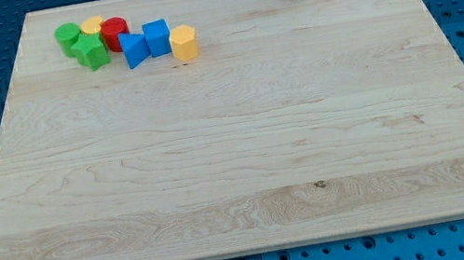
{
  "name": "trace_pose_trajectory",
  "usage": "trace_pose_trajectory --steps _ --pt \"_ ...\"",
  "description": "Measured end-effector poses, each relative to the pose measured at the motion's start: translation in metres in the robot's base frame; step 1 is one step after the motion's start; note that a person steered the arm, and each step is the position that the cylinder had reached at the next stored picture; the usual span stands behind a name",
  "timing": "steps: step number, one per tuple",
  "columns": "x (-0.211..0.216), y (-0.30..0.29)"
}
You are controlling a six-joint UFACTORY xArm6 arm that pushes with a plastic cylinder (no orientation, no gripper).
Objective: Slide the red star to the top right side of the board
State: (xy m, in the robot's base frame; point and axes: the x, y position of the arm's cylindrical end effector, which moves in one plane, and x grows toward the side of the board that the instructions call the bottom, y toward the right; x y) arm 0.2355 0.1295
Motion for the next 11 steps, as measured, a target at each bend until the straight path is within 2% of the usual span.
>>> trace_pose_trajectory --steps 1,3,5,7,11 --pt "-0.012 0.016" --pt "-0.008 0.059" --pt "0.032 0.061" --pt "0.031 0.083" --pt "0.022 0.086"
